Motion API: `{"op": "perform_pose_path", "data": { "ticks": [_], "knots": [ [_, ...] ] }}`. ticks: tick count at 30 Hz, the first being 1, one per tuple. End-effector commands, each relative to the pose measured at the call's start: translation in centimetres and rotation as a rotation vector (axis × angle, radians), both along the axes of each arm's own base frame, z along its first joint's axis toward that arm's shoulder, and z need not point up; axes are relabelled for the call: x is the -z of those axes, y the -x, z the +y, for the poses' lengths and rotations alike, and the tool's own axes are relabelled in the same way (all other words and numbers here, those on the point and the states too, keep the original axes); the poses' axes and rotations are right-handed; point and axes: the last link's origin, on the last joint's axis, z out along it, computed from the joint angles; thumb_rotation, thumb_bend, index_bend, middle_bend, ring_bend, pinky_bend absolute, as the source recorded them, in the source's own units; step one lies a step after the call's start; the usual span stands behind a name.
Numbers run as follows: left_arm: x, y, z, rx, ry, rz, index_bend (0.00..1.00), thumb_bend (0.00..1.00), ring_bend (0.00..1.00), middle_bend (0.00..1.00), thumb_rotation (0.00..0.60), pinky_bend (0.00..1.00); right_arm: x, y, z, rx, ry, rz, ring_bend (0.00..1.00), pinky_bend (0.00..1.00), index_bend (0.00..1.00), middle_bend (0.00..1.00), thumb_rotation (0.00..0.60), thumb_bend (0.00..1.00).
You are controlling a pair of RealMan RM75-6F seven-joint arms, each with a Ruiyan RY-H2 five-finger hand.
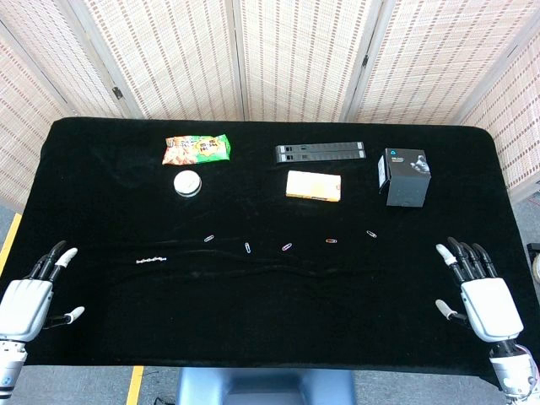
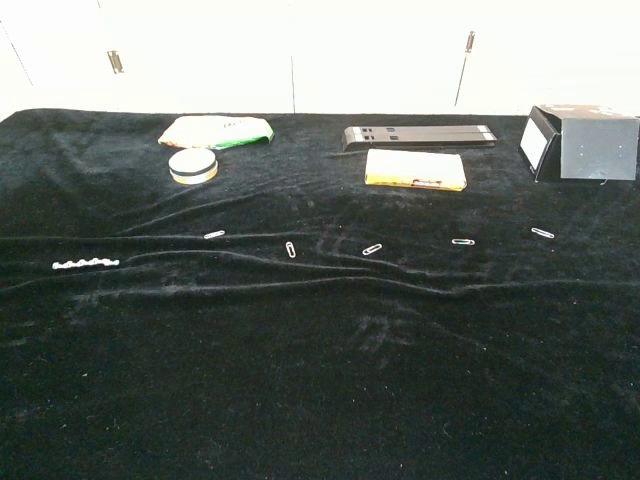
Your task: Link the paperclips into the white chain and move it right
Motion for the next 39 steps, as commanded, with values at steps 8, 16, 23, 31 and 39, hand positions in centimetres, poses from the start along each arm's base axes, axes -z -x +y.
{"op": "perform_pose_path", "data": {
  "ticks": [8,16,23,31,39],
  "knots": [
    [1.6,-0.7,0.7,0.039,0.079,-0.011,0.04,0.07,0.25,0.18,0.6,0.61,-0.8,-0.2,0.5,-0.016,0.022,-0.026,0.0,0.0,0.0,0.0,0.592,0.23],
    [6.1,-3.8,4.3,0.147,0.211,-0.069,0.33,0.18,0.96,0.96,0.6,1.0,-1.1,-0.2,0.2,-0.021,0.036,-0.037,0.0,0.0,0.0,0.0,0.59,0.23],
    [10.2,-5.5,7.0,0.068,0.207,-0.072,0.43,0.26,1.0,1.0,0.6,1.0,-1.4,0.1,-0.3,-0.007,0.022,-0.051,0.0,0.0,0.0,0.0,0.591,0.23],
    [12.3,-6.3,9.8,0.009,0.207,-0.058,0.48,0.33,1.0,1.0,0.6,1.0,-1.7,0.3,-0.5,0.004,0.012,-0.069,0.0,0.0,0.0,0.0,0.591,0.23],
    [13.6,-5.5,11.6,-0.037,0.172,-0.027,0.48,0.33,1.0,1.0,0.6,1.0,-1.9,0.5,-0.6,0.011,0.018,-0.074,0.0,0.0,0.0,0.0,0.591,0.23]
  ]
}}
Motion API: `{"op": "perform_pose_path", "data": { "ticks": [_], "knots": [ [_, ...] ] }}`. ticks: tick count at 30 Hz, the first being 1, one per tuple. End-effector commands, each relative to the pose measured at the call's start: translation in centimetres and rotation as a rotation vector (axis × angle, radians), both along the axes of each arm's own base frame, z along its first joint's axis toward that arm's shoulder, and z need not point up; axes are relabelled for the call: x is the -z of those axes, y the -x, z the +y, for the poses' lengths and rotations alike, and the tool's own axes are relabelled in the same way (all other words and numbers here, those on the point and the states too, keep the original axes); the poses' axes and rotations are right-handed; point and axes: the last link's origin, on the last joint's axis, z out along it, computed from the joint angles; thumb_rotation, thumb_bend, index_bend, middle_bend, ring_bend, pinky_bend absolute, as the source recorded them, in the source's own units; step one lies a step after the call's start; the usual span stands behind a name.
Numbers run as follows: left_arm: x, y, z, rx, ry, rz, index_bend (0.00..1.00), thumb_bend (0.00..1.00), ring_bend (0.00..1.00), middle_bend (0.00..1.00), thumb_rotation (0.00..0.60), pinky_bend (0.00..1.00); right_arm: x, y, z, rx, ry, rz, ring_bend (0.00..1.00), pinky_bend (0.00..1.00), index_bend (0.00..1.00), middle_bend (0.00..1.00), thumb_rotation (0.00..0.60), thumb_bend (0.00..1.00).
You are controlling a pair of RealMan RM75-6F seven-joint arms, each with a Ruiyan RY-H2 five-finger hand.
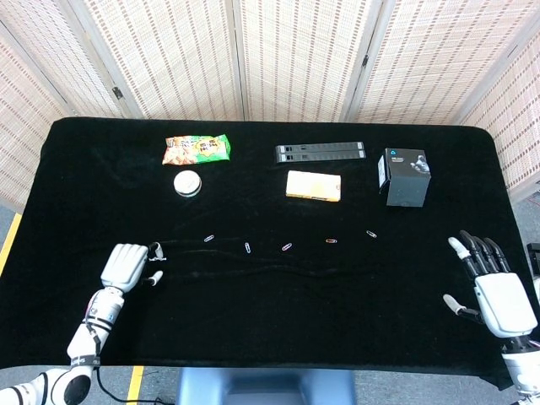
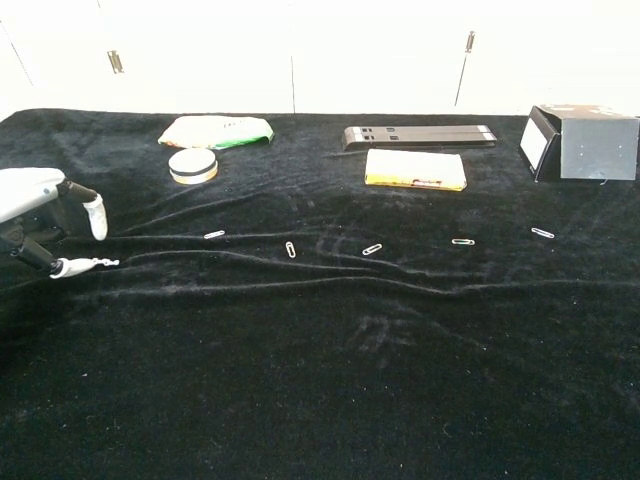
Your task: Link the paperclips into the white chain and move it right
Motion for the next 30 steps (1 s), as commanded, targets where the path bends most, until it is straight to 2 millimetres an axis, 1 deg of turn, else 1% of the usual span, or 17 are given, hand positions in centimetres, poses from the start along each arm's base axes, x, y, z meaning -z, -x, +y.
{"op": "perform_pose_path", "data": {
  "ticks": [1,6,10,22,30],
  "knots": [
    [0.5,0.4,0.8,-0.032,-0.024,0.009,0.49,0.34,1.0,1.0,0.6,1.0,0.0,0.0,0.0,0.003,0.001,-0.001,0.0,0.0,0.0,0.0,0.591,0.23],
    [0.8,1.0,1.3,-0.062,-0.021,0.037,0.5,0.36,1.0,1.0,0.6,1.0,0.0,0.1,-0.1,0.007,0.002,0.0,0.0,0.0,0.0,0.0,0.591,0.23],
    [1.1,1.6,1.7,-0.088,-0.013,0.054,0.51,0.4,1.0,1.0,0.6,1.0,0.1,0.2,-0.2,0.013,0.0,0.002,0.0,0.0,0.0,0.0,0.59,0.23],
    [2.1,1.5,2.5,-0.092,0.013,0.059,0.49,0.4,1.0,1.0,0.6,1.0,-0.2,0.3,-0.3,0.021,0.011,0.0,0.0,0.0,0.0,0.0,0.591,0.23],
    [2.5,2.0,2.7,-0.1,0.026,0.068,0.49,0.4,1.0,1.0,0.6,1.0,-0.2,0.4,-0.4,0.027,0.013,0.001,0.0,0.0,0.0,0.0,0.592,0.23]
  ]
}}
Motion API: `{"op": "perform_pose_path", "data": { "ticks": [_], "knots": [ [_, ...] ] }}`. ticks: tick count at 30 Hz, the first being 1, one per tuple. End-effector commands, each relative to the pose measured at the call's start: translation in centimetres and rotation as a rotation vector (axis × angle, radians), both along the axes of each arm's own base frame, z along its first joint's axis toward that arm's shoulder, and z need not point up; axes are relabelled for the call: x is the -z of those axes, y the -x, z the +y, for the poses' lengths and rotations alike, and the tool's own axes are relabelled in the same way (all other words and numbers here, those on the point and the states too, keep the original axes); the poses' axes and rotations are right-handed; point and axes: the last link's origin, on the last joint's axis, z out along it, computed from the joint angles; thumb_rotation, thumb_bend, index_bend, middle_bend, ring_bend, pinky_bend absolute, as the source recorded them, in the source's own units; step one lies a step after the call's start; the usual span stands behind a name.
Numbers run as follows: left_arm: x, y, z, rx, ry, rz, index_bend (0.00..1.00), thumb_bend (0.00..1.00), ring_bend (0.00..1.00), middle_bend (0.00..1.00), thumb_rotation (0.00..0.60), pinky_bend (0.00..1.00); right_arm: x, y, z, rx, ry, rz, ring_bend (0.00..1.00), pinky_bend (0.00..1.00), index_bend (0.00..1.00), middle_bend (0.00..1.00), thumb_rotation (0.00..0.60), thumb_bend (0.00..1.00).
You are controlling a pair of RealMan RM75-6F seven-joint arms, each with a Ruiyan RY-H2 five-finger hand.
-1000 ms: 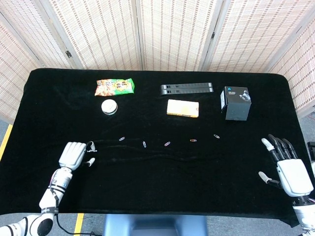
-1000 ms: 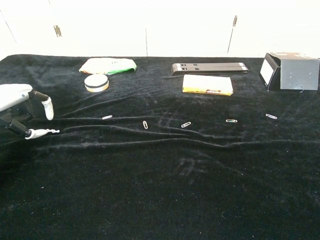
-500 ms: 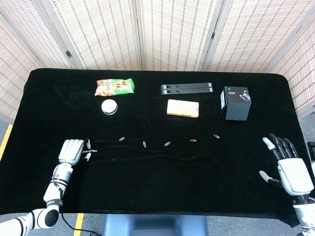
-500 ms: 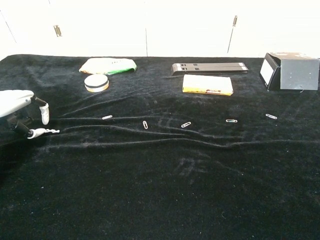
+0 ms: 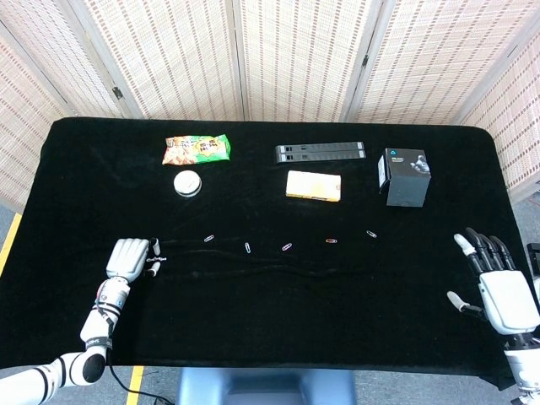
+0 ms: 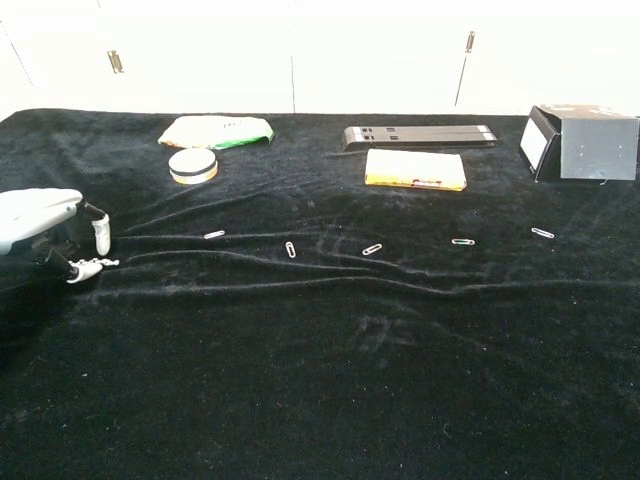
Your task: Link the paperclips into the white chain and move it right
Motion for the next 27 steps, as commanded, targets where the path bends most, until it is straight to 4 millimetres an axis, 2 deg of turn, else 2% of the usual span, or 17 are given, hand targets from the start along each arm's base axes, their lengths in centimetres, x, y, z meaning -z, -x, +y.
{"op": "perform_pose_path", "data": {
  "ticks": [1,14,17,21,27],
  "knots": [
    [0.1,0.1,0.0,0.0,0.003,0.004,0.49,0.4,1.0,1.0,0.6,1.0,0.0,0.0,0.0,0.0,-0.001,0.001,0.0,0.0,0.0,0.0,0.59,0.23],
    [0.5,0.8,0.4,-0.015,0.021,0.029,0.62,0.43,1.0,1.0,0.6,1.0,0.0,0.1,-0.1,0.006,0.003,0.001,0.0,0.0,0.0,0.0,0.592,0.23],
    [0.5,0.8,0.3,-0.013,0.02,0.033,0.7,0.45,1.0,1.0,0.6,1.0,0.0,0.1,-0.1,0.006,0.002,0.001,0.0,0.0,0.0,0.0,0.589,0.23],
    [0.0,0.6,0.2,-0.013,-0.006,0.02,0.78,0.52,1.0,1.0,0.6,1.0,0.0,0.0,-0.1,0.005,0.001,0.001,0.0,0.0,0.0,0.0,0.59,0.23],
    [-1.4,-0.4,0.1,0.02,-0.064,-0.029,0.8,0.57,1.0,1.0,0.6,1.0,0.0,0.0,0.0,0.001,0.0,-0.001,0.0,0.0,0.0,0.0,0.591,0.23]
  ]
}}
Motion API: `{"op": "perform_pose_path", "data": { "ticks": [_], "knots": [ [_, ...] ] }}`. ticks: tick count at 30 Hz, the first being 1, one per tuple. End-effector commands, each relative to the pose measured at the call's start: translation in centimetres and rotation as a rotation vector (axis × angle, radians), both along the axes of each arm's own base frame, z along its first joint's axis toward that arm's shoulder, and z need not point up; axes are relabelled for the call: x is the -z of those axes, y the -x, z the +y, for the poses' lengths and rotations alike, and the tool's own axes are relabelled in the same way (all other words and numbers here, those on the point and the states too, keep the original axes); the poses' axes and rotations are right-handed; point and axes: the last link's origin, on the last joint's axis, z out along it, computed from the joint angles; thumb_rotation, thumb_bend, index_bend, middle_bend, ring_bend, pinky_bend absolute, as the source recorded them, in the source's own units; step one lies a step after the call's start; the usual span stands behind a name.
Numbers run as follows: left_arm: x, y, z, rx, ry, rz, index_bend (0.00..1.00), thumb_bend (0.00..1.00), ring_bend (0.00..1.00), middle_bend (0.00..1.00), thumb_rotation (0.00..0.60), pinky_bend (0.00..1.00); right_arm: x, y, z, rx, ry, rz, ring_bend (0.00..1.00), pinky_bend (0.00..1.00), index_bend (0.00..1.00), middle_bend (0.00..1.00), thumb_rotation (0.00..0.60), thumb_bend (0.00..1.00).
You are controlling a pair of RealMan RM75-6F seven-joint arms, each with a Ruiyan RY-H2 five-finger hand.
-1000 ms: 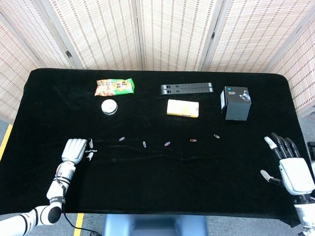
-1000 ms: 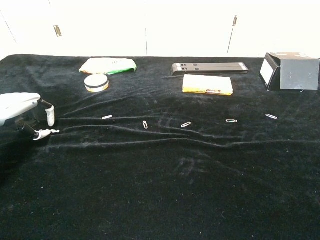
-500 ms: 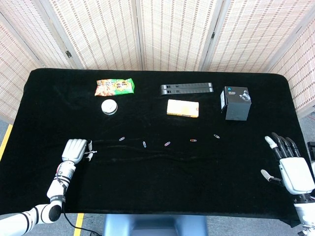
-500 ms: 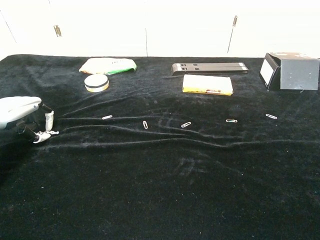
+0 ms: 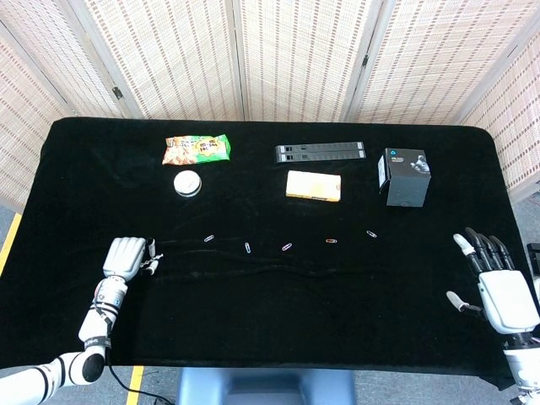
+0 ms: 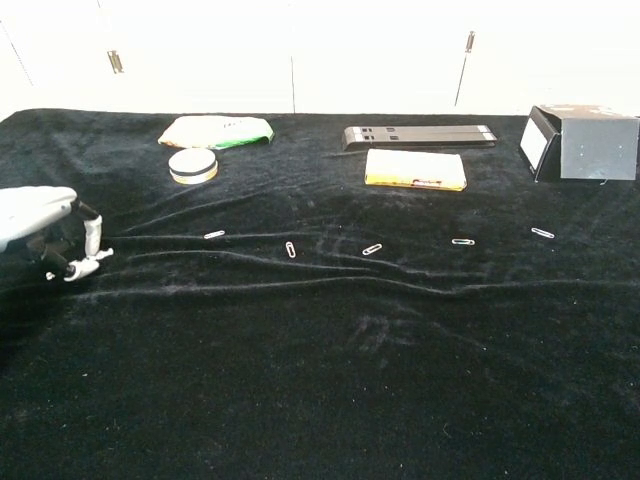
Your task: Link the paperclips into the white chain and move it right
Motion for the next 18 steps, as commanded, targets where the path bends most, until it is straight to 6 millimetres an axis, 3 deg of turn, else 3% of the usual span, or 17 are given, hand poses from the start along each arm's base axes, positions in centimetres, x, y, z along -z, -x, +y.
{"op": "perform_pose_path", "data": {
  "ticks": [1,9,18],
  "knots": [
    [-1.0,-0.8,-0.1,0.024,-0.033,-0.033,0.8,0.57,1.0,1.0,0.6,1.0,0.0,0.0,0.0,-0.001,-0.001,-0.001,0.0,0.0,0.0,0.0,0.59,0.23],
    [-1.2,-4.4,0.4,0.057,-0.023,-0.255,0.8,0.58,1.0,1.0,0.6,1.0,-0.2,0.0,0.1,-0.005,-0.008,-0.015,0.0,0.0,0.0,0.0,0.589,0.23],
    [1.6,-8.4,2.6,0.12,0.058,-0.286,0.8,0.58,1.0,1.0,0.6,1.0,-0.6,0.4,0.0,0.007,-0.022,-0.042,0.0,0.0,0.0,0.0,0.592,0.23]
  ]
}}
